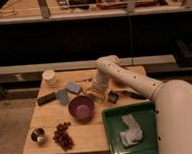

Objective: Place banana in purple bowl

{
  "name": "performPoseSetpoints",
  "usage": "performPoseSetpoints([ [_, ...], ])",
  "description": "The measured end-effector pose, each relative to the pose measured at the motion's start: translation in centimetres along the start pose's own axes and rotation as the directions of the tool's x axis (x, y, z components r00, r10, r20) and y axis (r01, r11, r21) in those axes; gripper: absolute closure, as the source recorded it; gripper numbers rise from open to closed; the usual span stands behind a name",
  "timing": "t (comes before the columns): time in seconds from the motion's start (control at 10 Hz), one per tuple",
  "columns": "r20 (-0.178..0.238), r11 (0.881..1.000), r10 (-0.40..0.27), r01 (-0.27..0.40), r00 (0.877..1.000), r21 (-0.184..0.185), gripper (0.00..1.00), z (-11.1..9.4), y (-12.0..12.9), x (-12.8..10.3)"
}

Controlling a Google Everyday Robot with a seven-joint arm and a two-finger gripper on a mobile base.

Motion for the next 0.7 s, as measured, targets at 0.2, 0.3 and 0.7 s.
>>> performPoseSetpoints([
  [0.2, 0.011, 1.0, -0.002, 0.002, 1.0, 0.006, 0.21, 0.36, 0.09, 0.2],
  [0.3, 0.016, 1.0, -0.003, 0.003, 1.0, 0.008, 0.27, 0.53, 0.06, 0.25],
  [0.7, 0.052, 0.999, -0.053, 0.053, 0.997, 0.002, 0.64, 0.94, -0.58, -0.07],
])
